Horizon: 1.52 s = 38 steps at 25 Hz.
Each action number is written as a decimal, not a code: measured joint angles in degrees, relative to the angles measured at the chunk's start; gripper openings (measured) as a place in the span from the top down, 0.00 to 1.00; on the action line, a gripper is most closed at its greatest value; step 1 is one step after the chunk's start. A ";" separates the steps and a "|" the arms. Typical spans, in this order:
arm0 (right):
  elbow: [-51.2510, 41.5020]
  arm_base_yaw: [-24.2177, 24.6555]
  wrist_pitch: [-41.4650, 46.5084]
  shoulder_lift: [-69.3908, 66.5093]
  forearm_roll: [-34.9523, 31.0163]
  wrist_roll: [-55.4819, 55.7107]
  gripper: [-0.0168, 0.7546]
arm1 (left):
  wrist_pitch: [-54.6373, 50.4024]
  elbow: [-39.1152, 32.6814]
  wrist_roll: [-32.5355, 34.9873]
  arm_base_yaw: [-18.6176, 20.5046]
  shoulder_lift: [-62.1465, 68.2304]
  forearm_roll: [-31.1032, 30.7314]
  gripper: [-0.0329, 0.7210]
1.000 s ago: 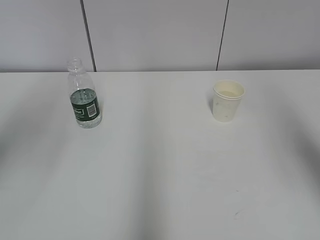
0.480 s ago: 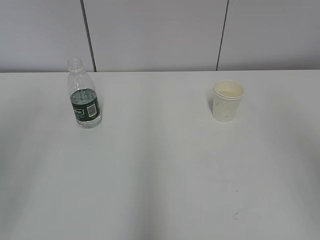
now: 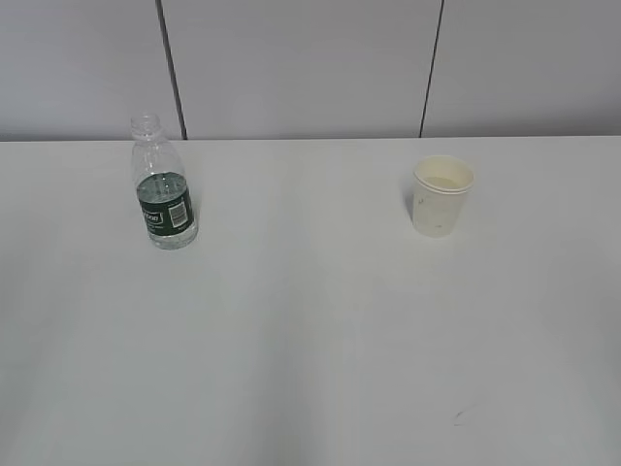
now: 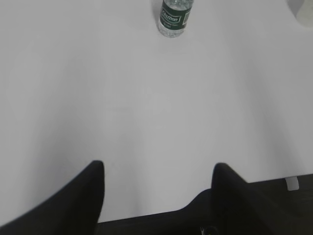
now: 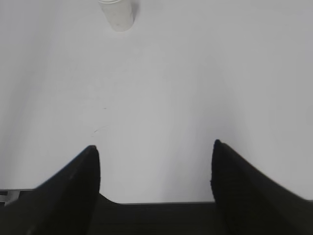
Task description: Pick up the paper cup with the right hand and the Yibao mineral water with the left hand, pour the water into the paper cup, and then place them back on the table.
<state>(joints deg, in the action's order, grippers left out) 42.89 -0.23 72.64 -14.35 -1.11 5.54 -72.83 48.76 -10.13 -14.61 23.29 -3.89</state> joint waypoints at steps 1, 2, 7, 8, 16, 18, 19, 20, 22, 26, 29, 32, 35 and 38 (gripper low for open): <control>-1.24 0.00 0.09 1.91 0.00 0.00 0.26 | -0.07 -1.53 0.02 0.00 -1.85 0.00 0.39; -2.34 0.00 0.09 3.85 0.00 0.00 0.26 | -0.07 -2.96 0.13 0.00 -3.62 0.00 0.39; -6.60 0.00 0.33 12.61 0.00 -0.14 0.26 | 0.38 -8.67 0.43 0.00 -10.34 -0.57 0.39; -7.31 0.00 0.33 14.05 0.00 -0.74 0.26 | 0.82 -9.73 0.43 0.00 -11.39 -0.97 0.39; -12.23 0.00 0.26 15.38 0.00 -4.67 0.26 | 5.12 -17.05 0.43 0.00 -20.51 -2.52 0.39; -12.80 0.00 -1.62 15.38 0.00 -5.54 0.26 | 6.15 -17.91 0.43 0.00 -22.75 -2.52 0.39; -13.23 0.00 -3.25 15.38 0.11 -5.54 0.26 | 7.04 -18.23 0.43 0.00 -23.63 -2.52 0.39; -13.92 0.00 -4.57 15.38 0.22 -5.54 0.26 | 7.67 -18.54 0.43 0.00 -24.08 -2.52 0.39; -14.71 0.00 -5.66 15.38 0.22 -5.54 0.26 | 8.25 -19.00 0.55 0.00 -24.29 -2.58 0.39; -15.08 0.00 -6.16 15.38 0.33 -5.97 0.26 | 8.68 -19.32 1.77 0.00 -24.34 -2.58 0.39; -15.08 0.00 -6.35 15.38 0.33 -5.97 0.26 | 8.72 -19.32 2.21 0.00 -24.34 -2.58 0.39; -15.16 0.00 -6.39 15.38 0.33 -6.05 0.26 | 8.81 -19.32 2.53 0.00 -24.34 -1.82 0.40; -15.16 0.00 -6.52 15.38 0.33 -6.05 0.26 | 8.86 -19.32 2.99 0.00 -24.34 -0.68 0.41; -15.16 0.00 -6.55 15.38 0.46 -6.05 0.26 | 8.86 -19.32 3.00 0.00 -24.34 -0.57 0.43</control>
<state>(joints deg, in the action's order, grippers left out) 27.73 -0.23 66.10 1.03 -0.65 -0.51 -63.96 29.44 -7.13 -14.61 -1.05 -4.46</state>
